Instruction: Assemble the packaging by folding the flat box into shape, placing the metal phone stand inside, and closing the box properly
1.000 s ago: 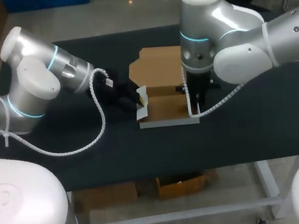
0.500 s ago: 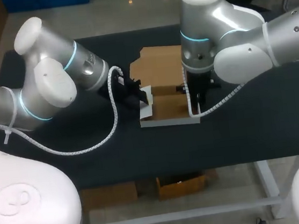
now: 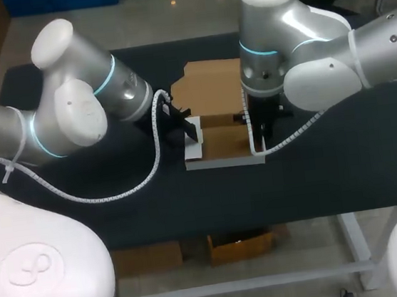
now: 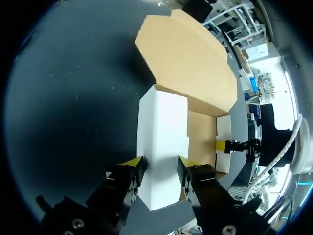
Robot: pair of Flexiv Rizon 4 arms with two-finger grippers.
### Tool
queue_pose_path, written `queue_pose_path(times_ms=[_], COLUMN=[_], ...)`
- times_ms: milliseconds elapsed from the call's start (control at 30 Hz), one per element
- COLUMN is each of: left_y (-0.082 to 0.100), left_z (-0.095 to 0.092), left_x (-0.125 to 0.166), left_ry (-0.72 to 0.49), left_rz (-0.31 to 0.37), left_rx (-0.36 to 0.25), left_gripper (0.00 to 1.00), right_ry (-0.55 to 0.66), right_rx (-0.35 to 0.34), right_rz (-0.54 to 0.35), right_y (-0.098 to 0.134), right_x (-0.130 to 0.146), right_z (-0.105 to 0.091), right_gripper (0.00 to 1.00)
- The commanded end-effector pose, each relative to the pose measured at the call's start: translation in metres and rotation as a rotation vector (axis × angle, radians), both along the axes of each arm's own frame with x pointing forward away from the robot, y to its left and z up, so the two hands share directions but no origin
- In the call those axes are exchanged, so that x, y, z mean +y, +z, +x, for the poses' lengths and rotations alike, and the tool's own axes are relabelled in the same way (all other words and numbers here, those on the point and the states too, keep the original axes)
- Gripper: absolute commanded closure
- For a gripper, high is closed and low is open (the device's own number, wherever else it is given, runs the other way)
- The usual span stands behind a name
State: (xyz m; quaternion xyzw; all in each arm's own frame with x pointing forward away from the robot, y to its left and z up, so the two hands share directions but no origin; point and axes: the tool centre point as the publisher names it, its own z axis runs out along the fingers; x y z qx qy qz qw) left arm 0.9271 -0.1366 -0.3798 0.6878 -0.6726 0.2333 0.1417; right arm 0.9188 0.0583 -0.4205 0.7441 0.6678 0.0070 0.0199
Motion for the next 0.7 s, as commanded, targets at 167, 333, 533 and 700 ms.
queue_pose_path(times_ms=[167,333,533,700], left_y=[-0.003,-0.005,-0.010,-0.015], left_z=[0.014,0.016,0.017,0.019], left_x=[-0.004,-0.004,-0.002,0.000], left_ry=[0.018,0.047,0.078,0.098], left_rz=[0.159,0.237,0.320,0.363], left_rx=[0.039,0.035,0.030,0.023], left_gripper=[0.56,0.56,0.56,0.57], right_ry=[0.000,0.000,0.000,0.000], right_rx=[0.003,0.003,0.003,0.003], right_rz=[-0.003,-0.003,-0.003,-0.003], right_y=[0.001,0.001,0.001,0.001], right_x=[0.002,0.002,0.002,0.002], right_z=[0.000,0.000,0.000,0.000], right_gripper=[1.00,1.00,1.00,1.00])
